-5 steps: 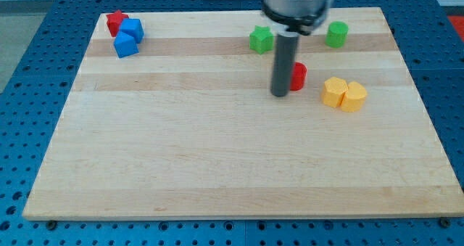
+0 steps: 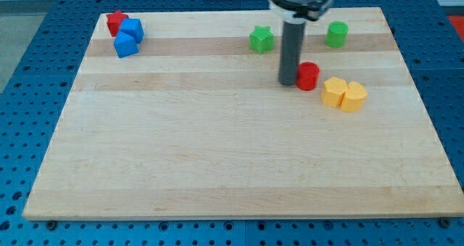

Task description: Slightly push the red star into the blue cube

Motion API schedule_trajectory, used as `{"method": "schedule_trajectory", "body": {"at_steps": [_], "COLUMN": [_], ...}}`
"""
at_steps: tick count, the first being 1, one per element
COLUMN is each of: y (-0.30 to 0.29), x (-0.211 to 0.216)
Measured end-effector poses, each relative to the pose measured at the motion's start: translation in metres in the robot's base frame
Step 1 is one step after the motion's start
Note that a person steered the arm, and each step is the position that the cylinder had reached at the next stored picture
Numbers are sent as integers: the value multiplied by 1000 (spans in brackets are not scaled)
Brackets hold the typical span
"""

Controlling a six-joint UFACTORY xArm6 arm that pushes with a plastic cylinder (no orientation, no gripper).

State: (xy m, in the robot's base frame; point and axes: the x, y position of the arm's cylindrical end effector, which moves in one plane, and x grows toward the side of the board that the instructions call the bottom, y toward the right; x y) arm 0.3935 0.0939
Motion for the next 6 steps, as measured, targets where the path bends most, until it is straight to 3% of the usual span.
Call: {"method": "schedule_trajectory", "body": {"at_steps": [1, 2, 3, 4, 5, 6], "y": [-2, -96, -235, -345, -398, -384], "x": [16, 15, 12, -41, -107, -124]}}
